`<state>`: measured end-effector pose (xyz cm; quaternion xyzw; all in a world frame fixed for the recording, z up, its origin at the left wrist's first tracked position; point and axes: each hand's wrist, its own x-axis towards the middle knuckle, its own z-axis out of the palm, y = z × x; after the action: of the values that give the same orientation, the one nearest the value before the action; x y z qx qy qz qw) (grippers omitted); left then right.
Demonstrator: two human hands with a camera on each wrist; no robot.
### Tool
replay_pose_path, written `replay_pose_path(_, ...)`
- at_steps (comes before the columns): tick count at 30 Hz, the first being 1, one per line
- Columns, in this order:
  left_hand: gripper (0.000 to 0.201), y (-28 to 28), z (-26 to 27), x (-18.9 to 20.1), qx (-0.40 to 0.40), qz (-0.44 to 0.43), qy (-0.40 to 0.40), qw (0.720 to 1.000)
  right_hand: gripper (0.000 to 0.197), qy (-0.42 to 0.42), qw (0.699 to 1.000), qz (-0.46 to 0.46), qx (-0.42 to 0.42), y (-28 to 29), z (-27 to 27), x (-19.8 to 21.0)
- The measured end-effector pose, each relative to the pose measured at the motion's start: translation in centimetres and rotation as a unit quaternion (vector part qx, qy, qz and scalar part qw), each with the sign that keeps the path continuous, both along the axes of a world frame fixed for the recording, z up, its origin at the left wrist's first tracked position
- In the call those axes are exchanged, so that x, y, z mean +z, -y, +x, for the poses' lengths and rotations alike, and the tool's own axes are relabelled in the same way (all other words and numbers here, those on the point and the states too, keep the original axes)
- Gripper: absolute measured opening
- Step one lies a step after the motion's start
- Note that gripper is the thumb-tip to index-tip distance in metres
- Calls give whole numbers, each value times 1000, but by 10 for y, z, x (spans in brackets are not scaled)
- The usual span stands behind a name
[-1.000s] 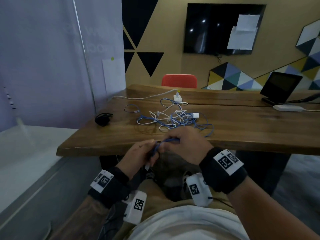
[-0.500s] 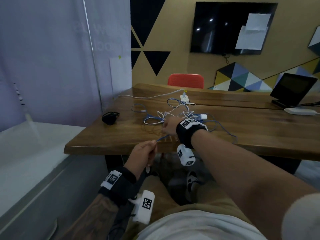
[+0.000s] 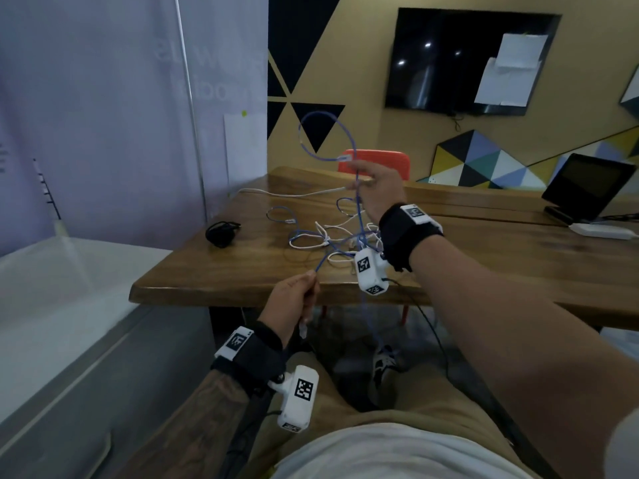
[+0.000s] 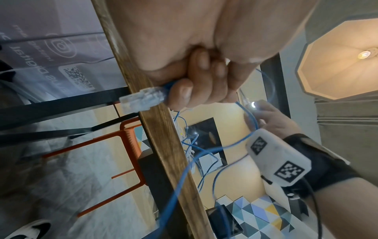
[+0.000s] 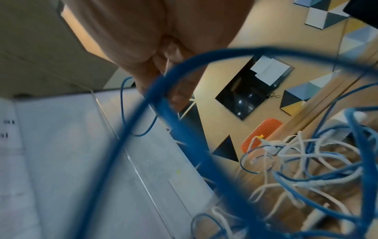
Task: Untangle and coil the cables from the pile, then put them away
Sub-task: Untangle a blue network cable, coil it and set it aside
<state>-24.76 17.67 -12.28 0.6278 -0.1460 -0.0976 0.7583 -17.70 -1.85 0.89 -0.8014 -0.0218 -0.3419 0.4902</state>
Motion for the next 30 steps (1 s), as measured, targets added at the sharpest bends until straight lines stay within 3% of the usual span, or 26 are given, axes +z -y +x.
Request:
replay_pose_path(5,39,0,-4,2,-9,-7,-2,1000,41,53,996,40,-52,24,-30,18)
replay_pose_path(9,38,-3,-5,18,-24,-24,-8,999,19,45,995,-15,-88,36,-68,12)
replay_pose_path(15,38,-4,-6,42,-76,-35,1,996,22,-104,989,-100,22,45,-121,-29)
replay_pose_path(18,39,-5,-7,53,-119,-24,-1,993,32,-222,959,-166,64,45,-141,-37)
replay_pose_path(20,40,-5,-7,60,-142,-7,4,990,42,-259,932,-254,23,46,-150,-36)
replay_pose_path(22,40,-5,-7,65,-142,9,21,990,51,-231,929,-287,-31,46,-153,-34)
replay_pose_path(26,38,-7,-9,70,-131,14,60,989,60,-76,963,-239,-104,38,-156,-30)
replay_pose_path(30,41,-7,-18,73,-132,31,75,988,66,-47,961,-257,-92,18,-163,-34)
